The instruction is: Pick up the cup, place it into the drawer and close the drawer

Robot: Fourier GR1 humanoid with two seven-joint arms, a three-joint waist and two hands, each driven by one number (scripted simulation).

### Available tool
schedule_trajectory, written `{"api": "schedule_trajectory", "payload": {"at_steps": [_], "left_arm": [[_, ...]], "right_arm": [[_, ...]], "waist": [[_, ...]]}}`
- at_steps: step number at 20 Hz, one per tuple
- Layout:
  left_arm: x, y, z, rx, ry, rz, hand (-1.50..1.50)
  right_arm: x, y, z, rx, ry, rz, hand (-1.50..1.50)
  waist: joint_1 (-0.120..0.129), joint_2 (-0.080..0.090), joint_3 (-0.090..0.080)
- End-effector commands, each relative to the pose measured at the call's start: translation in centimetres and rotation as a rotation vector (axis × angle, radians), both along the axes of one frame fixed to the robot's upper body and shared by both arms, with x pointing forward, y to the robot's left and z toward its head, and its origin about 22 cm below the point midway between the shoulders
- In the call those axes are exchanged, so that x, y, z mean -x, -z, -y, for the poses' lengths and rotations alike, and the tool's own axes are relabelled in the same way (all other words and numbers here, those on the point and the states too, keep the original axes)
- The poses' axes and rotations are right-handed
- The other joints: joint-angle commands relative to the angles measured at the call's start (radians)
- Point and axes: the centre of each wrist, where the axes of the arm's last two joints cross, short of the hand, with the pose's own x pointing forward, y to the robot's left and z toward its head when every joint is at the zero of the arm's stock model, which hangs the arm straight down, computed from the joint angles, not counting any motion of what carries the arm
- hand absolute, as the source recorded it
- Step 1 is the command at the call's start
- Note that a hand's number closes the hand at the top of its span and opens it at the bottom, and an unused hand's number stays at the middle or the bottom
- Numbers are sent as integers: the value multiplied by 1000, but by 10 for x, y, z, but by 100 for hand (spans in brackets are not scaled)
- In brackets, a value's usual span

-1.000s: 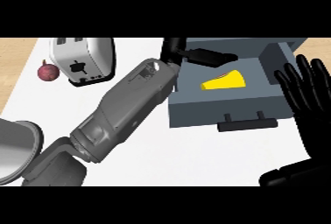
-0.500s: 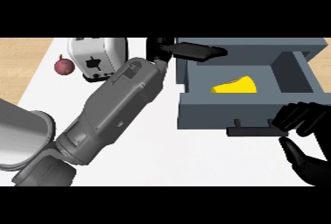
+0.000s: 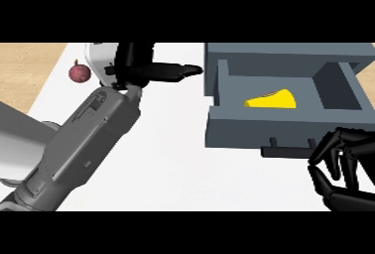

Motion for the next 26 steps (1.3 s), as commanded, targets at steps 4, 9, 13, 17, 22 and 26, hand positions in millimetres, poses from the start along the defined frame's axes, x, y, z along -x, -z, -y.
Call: {"api": "schedule_trajectory", "payload": {"at_steps": [4,9,13,17,22,26], "left_arm": [[41,14,-79,17,-33,-9,-150],[70,37,-113,43,-35,-53,-150],[78,41,-137,39,-41,-39,-150],[102,56,-150,27,-49,-46,-150],[123,68,-184,42,-61,-48,-150],[119,73,-199,31,-52,-52,-150]], "right_arm": [[-7,14,-18,101,48,-52,150],[-16,32,-25,306,32,24,150],[-23,39,-27,547,-3,84,150],[-35,92,-40,646,9,87,150],[-65,108,-50,666,19,73,-150],[-95,129,-68,752,37,39,-150]], "waist": [[-8,5,0],[-1,6,0],[0,9,0],[2,11,1],[-18,11,0],[-16,15,0]]}}
